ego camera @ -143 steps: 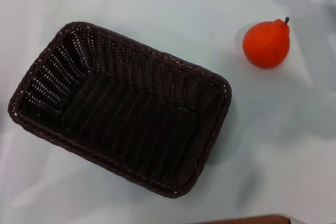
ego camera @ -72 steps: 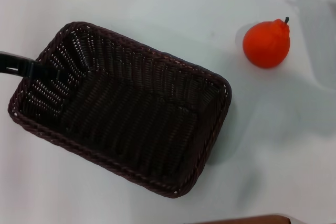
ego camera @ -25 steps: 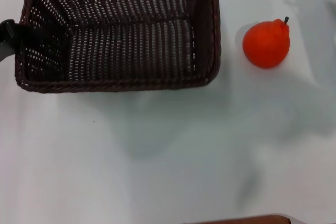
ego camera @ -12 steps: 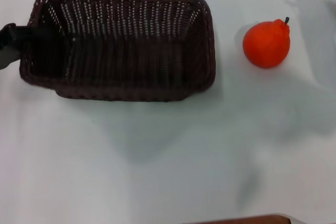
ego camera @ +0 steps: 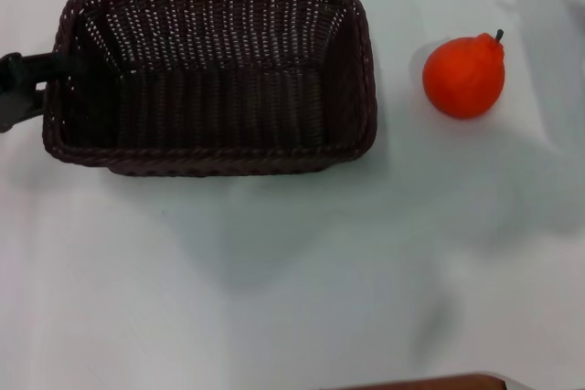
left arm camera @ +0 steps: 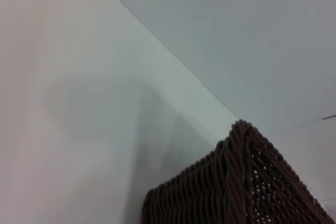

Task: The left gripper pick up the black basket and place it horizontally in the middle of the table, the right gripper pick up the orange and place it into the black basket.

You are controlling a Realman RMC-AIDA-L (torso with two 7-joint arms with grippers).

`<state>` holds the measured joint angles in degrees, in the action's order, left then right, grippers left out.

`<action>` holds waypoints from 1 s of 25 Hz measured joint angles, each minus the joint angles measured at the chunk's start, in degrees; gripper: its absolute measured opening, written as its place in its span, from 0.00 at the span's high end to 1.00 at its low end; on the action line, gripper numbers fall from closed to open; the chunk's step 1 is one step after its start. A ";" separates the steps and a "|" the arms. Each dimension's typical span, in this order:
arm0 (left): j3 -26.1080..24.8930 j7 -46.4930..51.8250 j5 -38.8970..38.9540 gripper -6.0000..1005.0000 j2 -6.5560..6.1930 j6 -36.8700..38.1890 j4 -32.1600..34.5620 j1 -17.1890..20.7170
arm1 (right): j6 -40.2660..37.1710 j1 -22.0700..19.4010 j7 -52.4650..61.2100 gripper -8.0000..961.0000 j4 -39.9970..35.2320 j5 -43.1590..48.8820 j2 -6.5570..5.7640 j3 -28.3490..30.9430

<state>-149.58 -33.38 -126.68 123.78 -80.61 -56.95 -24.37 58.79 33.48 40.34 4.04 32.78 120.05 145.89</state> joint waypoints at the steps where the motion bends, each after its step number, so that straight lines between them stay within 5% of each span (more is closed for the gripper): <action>1: 0.01 0.00 0.35 0.51 -0.03 -0.67 0.00 0.26 | 0.00 0.00 0.03 0.11 0.00 0.00 0.00 0.00; 13: -0.25 -1.55 3.04 0.51 -0.61 -2.69 0.05 2.57 | 0.01 -0.07 0.13 0.11 -0.05 0.39 -0.10 -0.90; 18: -3.19 -5.11 4.34 0.50 -1.78 -1.50 0.09 3.83 | 0.55 -0.93 2.65 0.11 3.52 0.88 -0.70 -7.26; 22: -9.13 -11.12 8.54 0.45 -1.91 -2.89 0.18 4.21 | 0.74 -2.97 10.22 0.11 11.29 5.61 -2.48 -17.30; 25: -11.79 -18.16 14.72 0.36 -1.93 -4.38 1.17 4.85 | 1.21 -4.01 20.80 0.11 17.10 13.57 -5.61 -22.58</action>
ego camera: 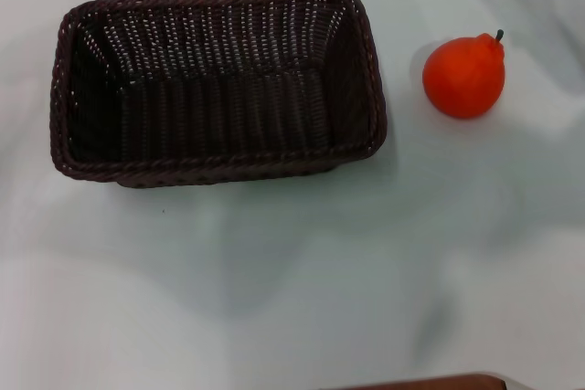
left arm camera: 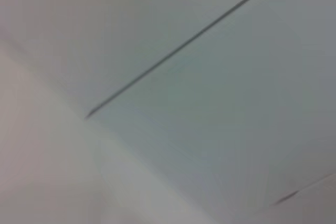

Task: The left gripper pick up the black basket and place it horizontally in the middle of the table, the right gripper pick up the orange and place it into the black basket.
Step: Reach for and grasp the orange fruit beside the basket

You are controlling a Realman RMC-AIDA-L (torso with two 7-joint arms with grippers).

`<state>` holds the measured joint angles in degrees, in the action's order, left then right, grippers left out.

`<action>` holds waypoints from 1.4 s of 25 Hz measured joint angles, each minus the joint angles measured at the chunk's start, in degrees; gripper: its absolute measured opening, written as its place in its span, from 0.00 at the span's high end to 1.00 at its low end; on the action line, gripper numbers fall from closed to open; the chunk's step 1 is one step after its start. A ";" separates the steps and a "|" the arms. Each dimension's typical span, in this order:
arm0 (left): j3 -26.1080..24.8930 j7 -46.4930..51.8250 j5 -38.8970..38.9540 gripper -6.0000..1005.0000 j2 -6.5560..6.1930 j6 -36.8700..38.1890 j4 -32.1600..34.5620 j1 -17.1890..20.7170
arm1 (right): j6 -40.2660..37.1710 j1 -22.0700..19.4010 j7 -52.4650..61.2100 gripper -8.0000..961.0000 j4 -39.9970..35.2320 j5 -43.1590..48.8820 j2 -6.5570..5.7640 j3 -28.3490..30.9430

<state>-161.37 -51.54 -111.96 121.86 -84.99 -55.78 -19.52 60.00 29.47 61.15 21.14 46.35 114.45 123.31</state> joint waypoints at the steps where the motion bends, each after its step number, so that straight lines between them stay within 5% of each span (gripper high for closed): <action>1: -0.47 -2.33 2.33 0.33 0.00 -0.34 0.57 0.19 | 0.25 -0.02 3.08 0.11 1.05 2.46 -0.89 -0.79; 5: -1.44 -15.74 13.15 0.27 0.42 -1.63 4.67 1.01 | 2.83 0.48 17.85 0.08 6.89 17.16 -5.10 -2.65; 10: -1.40 -31.89 23.29 0.20 1.95 -2.32 10.51 1.44 | 6.27 -0.19 33.91 0.04 17.70 34.90 -7.96 -2.06; 17: -1.10 -46.83 31.20 0.10 1.96 -5.28 19.19 0.89 | 18.16 1.00 50.44 0.03 30.79 60.46 -12.20 0.11; 25: -1.18 -52.50 33.22 0.11 1.89 -5.72 23.45 -0.14 | 30.00 5.24 55.27 0.03 36.55 80.08 -11.46 3.91; 35: -1.60 -52.42 34.58 0.11 1.88 -5.32 24.91 -0.53 | 27.15 10.39 55.34 0.03 32.06 94.25 -6.95 3.60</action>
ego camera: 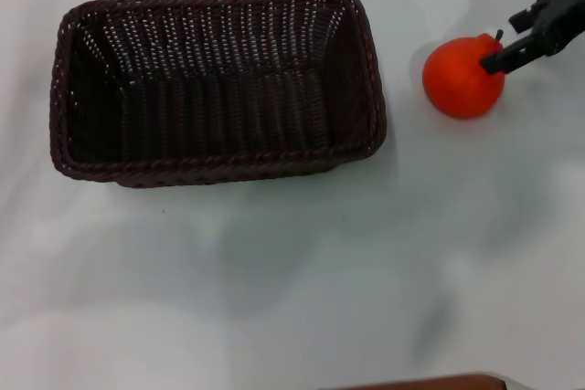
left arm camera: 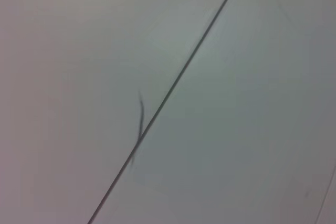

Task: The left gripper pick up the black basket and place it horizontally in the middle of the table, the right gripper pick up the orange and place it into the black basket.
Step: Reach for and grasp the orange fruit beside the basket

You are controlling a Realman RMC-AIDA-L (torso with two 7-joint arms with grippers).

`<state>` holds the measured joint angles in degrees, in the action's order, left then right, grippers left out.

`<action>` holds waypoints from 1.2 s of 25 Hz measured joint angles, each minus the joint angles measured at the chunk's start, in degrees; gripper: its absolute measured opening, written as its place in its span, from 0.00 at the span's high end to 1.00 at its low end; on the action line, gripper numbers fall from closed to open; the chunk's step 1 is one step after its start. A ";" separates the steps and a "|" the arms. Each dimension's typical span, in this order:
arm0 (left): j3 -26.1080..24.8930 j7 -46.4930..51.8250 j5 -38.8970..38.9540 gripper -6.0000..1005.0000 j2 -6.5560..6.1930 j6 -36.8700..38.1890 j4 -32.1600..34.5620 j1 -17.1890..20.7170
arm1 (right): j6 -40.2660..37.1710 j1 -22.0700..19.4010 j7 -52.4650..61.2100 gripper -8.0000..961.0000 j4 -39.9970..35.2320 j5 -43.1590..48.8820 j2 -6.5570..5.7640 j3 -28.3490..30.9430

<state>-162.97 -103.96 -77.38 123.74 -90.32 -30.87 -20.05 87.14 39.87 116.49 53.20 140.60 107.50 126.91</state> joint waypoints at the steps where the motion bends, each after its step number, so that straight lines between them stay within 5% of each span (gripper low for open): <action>1: -0.03 0.00 0.16 0.11 -0.01 0.02 0.15 0.05 | -0.92 0.56 -0.16 0.04 -0.97 1.10 0.46 -0.02; 12: -0.07 0.19 1.29 0.11 -0.04 0.13 0.80 0.19 | -7.79 4.04 -3.87 0.22 -7.87 4.15 3.44 -0.92; 19: -0.06 0.33 2.36 0.12 -0.08 0.75 0.94 0.19 | -7.82 4.73 -3.99 0.38 -8.46 4.44 3.37 -0.97; 24: -0.06 0.41 2.45 0.12 -0.08 0.76 0.99 0.17 | -7.85 4.78 -3.99 0.64 -8.47 4.48 3.33 -0.97; 30: -0.06 0.42 2.59 0.12 -0.08 0.76 1.83 0.09 | -8.02 4.23 -3.97 0.73 -8.07 3.93 3.27 2.00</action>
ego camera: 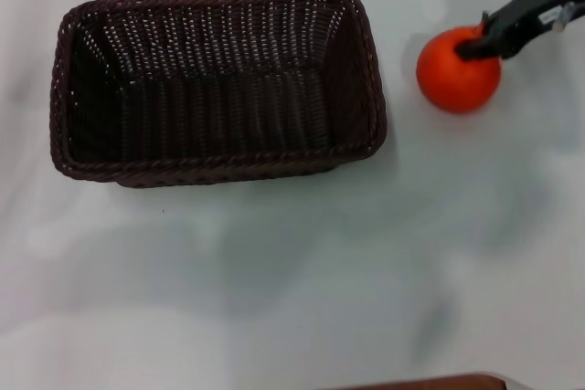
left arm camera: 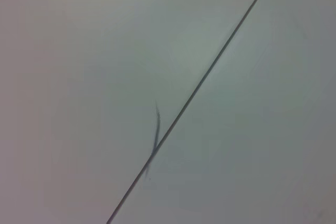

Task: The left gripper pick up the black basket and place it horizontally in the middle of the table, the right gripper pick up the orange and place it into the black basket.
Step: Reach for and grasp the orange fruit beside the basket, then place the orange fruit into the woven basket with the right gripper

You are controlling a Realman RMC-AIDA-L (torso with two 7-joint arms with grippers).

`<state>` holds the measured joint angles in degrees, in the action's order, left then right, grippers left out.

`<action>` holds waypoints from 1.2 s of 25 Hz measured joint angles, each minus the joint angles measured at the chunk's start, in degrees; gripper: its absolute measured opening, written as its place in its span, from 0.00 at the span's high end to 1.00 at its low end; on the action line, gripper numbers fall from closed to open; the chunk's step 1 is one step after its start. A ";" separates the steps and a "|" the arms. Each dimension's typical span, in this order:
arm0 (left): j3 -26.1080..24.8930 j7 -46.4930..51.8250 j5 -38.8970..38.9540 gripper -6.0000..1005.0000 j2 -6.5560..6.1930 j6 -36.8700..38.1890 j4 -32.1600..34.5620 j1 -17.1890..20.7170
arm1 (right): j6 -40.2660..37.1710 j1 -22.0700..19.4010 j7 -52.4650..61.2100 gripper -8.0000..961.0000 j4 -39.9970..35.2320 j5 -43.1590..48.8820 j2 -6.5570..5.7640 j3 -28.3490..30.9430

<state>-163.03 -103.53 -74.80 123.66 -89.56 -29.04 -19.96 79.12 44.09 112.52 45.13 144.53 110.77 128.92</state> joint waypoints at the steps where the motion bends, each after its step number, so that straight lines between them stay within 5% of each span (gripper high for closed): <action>1: -0.02 0.00 0.01 0.12 0.00 -0.01 0.01 0.01 | -0.21 -0.12 0.09 0.76 0.18 -0.20 -0.01 2.17; 7: -0.01 0.14 0.02 0.12 0.00 -0.45 0.04 0.56 | -2.11 -1.27 0.15 0.80 1.74 -5.01 0.30 14.38; 13: -0.03 0.18 0.03 0.12 0.00 -0.50 0.04 0.97 | 1.80 -6.38 -6.31 0.81 1.29 -34.12 0.39 17.07; 19: -0.08 0.25 0.09 0.12 0.00 -0.62 0.04 1.03 | 10.79 -6.20 -17.62 0.81 -4.62 -55.30 2.78 13.82; 24: -0.10 0.26 0.10 0.12 0.00 -0.62 0.10 1.06 | 10.42 -3.35 -23.66 0.81 -7.18 -56.67 5.72 4.54; 30: -0.16 0.26 0.09 0.12 0.00 -0.62 0.53 1.25 | 5.54 -1.64 -24.51 0.79 -9.47 -56.60 6.94 -3.24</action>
<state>-163.19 -103.27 -74.70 123.66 -90.18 -28.51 -18.71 84.66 42.45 88.01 35.66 87.93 117.71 125.68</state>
